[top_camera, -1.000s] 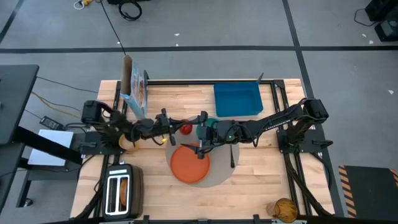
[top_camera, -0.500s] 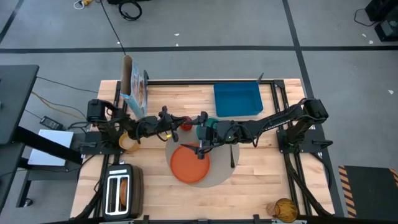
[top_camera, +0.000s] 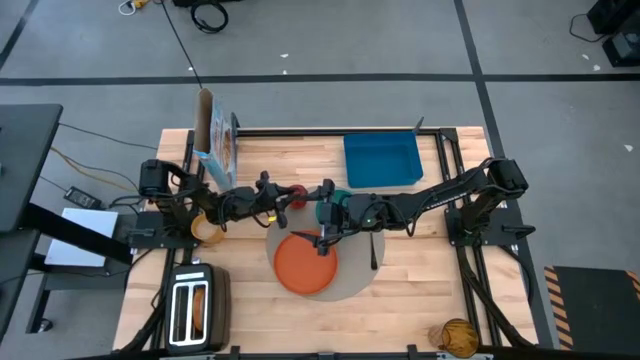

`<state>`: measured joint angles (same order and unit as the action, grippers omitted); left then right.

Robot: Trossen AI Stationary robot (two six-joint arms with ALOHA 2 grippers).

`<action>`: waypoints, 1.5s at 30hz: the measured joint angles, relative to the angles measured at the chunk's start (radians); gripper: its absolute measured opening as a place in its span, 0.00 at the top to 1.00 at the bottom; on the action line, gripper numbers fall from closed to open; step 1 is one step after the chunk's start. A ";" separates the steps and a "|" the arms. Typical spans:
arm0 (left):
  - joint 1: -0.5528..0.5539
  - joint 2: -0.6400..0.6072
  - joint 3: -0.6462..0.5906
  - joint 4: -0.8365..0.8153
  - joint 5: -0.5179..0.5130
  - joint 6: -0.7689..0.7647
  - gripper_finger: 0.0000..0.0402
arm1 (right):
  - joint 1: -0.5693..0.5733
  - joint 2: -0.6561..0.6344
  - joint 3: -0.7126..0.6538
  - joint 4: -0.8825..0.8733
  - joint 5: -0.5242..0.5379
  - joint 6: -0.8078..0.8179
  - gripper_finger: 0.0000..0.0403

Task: Arrange a breakfast setting
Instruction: Put the apple on top left of the round table mat

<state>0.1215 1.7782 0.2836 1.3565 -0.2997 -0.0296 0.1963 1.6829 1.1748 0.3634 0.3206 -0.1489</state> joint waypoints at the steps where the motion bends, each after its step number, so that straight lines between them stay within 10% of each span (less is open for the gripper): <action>1: 0.000 0.000 0.000 -0.001 0.000 0.000 0.75 | 0.000 0.000 0.000 -0.001 0.000 0.000 0.01; 11: 0.000 0.000 0.000 -0.005 -0.001 0.014 0.68 | 0.024 -0.001 0.000 -0.075 0.050 -0.002 0.01; 22: 0.000 0.001 -0.001 0.011 -0.003 0.013 0.97 | 0.025 -0.002 0.000 -0.097 0.075 0.000 0.01; 45: -0.043 -0.232 0.000 -0.360 -0.048 -0.064 0.92 | 0.040 -0.003 0.000 -0.135 0.074 0.018 0.01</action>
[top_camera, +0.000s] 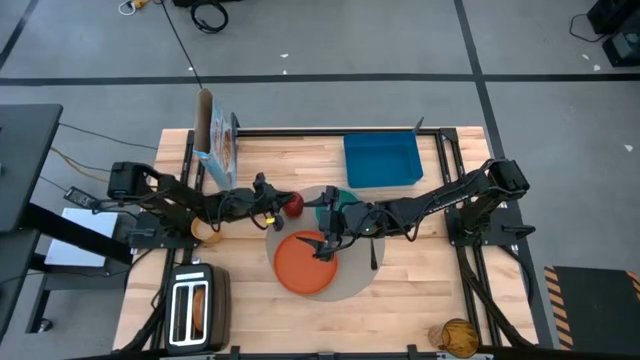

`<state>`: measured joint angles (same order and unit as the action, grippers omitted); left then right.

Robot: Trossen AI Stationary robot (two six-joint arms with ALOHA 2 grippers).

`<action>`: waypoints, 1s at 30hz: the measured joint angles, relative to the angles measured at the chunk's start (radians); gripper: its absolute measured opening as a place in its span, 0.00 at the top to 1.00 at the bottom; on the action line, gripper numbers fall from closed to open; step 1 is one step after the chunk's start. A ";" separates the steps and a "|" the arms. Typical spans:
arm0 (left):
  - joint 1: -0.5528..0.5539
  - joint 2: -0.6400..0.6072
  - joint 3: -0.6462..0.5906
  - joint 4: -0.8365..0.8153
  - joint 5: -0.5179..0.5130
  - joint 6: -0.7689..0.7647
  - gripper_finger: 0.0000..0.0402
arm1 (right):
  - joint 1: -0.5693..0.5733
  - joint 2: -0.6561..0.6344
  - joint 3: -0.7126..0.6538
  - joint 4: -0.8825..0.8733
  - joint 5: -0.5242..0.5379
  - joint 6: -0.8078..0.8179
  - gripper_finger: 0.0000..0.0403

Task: Arrange a breakfast setting
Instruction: Put the apple on top left of the round table mat

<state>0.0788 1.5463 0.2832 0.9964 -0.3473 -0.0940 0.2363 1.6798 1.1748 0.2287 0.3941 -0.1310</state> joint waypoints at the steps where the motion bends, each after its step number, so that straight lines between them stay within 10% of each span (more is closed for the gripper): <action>1: -0.001 0.000 0.000 0.000 0.000 0.000 0.92 | 0.000 0.000 0.000 0.000 0.000 0.000 0.01; 20: -0.023 0.000 0.000 0.091 0.016 0.038 0.89 | 0.025 -0.082 0.000 -0.394 -0.056 0.253 0.01; 30: -0.023 -0.038 -0.001 0.076 0.015 0.038 0.76 | 0.036 -0.109 0.060 -0.906 -0.138 0.458 0.01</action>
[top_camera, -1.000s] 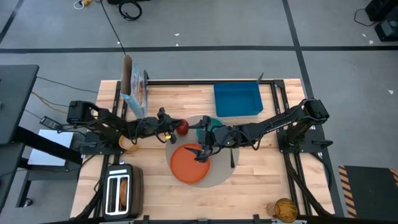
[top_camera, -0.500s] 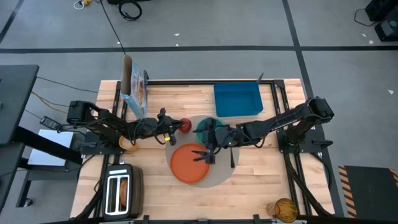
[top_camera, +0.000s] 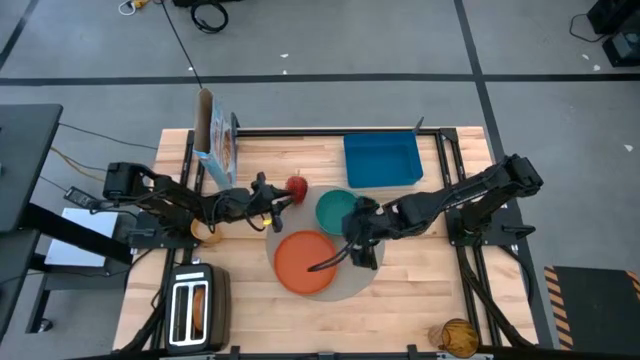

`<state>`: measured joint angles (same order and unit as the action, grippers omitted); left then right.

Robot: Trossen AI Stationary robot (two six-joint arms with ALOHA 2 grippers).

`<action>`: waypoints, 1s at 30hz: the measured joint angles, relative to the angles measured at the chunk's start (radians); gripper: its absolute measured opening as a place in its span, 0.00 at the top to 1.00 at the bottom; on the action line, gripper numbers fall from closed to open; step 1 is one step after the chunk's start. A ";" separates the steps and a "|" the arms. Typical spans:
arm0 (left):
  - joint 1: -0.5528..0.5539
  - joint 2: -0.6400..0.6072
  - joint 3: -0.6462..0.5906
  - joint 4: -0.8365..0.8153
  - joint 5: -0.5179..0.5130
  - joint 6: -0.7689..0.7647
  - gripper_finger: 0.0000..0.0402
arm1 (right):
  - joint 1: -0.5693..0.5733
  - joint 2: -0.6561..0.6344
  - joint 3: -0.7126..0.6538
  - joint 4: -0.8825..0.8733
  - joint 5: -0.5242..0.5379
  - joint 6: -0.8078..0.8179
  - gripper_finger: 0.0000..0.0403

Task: Arrange a breakfast setting
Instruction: Put the apple on top left of the round table mat

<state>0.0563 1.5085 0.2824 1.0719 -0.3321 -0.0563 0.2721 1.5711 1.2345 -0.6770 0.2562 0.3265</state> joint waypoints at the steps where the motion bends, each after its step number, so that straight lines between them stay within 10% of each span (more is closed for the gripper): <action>1: 0.000 -0.004 0.001 0.000 0.000 0.000 0.74 | -0.006 0.000 0.006 -0.046 -0.003 0.009 0.01; 8: 0.003 -0.007 0.000 -0.029 0.000 -0.016 0.67 | -0.081 0.007 0.005 -0.266 0.002 0.075 0.01; 30: 0.139 -0.018 0.238 -0.405 0.095 -0.037 0.67 | -0.218 0.006 0.005 0.066 0.218 0.002 0.01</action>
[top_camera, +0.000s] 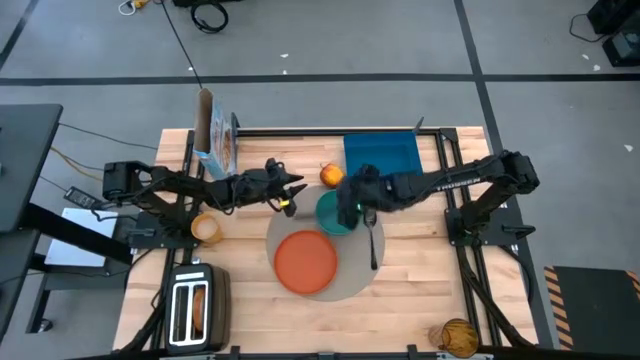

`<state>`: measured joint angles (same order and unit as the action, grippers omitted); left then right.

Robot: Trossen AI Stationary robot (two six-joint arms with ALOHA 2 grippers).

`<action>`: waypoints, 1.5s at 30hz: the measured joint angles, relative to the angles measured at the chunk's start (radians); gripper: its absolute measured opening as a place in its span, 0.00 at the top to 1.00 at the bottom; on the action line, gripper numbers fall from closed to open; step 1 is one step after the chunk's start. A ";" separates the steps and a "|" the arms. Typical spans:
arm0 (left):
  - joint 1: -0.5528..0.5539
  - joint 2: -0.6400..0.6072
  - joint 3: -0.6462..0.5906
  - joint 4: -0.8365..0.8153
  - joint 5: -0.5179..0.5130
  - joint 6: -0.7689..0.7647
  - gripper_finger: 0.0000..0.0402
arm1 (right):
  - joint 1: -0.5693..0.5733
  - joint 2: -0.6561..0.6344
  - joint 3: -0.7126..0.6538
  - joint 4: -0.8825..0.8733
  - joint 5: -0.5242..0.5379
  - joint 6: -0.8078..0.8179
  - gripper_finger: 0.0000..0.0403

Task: Arrange a breakfast setting
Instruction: Put the apple on top left of the round table mat

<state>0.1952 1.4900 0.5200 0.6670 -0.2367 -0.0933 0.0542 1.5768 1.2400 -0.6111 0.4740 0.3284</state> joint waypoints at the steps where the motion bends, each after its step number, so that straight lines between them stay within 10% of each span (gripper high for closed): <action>1: 0.000 -0.008 -0.002 -0.004 0.000 0.000 0.67 | -0.026 0.001 0.004 0.021 -0.024 0.011 0.01; 29: -0.154 -0.222 -0.233 -0.006 0.071 -0.026 0.67 | -0.490 0.809 0.976 -0.568 -0.375 -0.017 0.29; 45: -0.154 -0.222 -0.233 -0.006 0.070 -0.024 0.67 | -0.490 0.875 1.035 -0.614 -0.520 -0.041 0.54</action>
<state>0.0414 1.2678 0.2867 0.6609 -0.1669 -0.1177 -0.4362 2.4519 2.2745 -1.2248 -0.0456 0.2875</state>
